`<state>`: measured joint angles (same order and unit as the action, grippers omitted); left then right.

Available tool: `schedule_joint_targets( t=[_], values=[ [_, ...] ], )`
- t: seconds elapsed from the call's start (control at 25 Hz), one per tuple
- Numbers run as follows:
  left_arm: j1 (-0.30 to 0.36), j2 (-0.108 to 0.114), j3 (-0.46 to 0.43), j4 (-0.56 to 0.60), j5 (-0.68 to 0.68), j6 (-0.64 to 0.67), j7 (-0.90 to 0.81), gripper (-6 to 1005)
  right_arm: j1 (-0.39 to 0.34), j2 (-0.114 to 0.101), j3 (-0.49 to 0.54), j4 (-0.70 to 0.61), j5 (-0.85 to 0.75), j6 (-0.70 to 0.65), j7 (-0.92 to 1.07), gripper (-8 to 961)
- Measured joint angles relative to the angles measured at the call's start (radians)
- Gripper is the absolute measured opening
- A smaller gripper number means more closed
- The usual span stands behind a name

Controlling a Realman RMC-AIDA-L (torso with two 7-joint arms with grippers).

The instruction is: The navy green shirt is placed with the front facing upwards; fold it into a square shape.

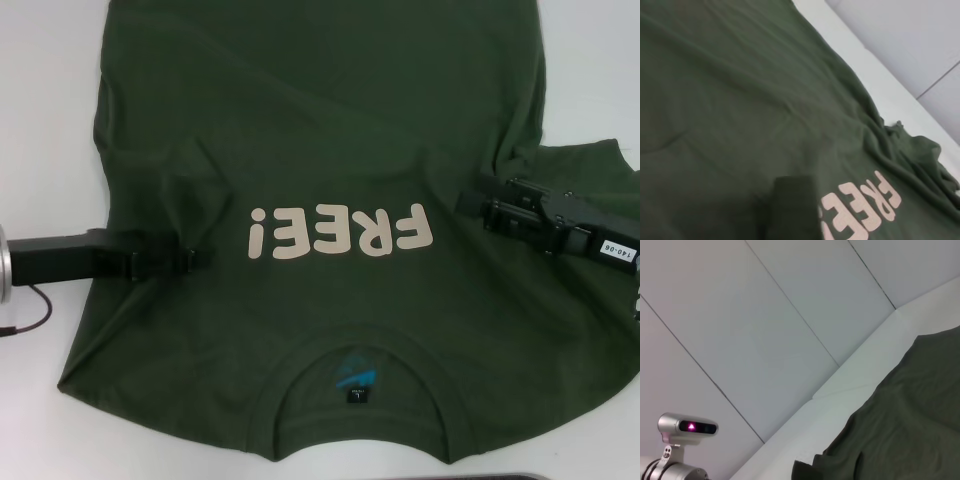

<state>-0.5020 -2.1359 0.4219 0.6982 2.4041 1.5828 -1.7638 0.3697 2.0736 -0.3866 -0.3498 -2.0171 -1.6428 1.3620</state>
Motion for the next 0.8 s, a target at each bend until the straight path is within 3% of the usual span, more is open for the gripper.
schedule_joint_targets(
  t=[0.52, 0.8],
  values=[
    [-0.016, -0.008, 0.044, -0.005, -0.005, 0.030, -0.002, 877, -0.002, 0.000, 0.000, 0.000, 0.000, 0.000, 0.000, 703],
    [-0.026, -0.006, 0.043, 0.002, -0.013, 0.146, -0.005, 876, -0.002, 0.000, 0.000, 0.000, 0.000, -0.001, 0.000, 704]
  ],
)
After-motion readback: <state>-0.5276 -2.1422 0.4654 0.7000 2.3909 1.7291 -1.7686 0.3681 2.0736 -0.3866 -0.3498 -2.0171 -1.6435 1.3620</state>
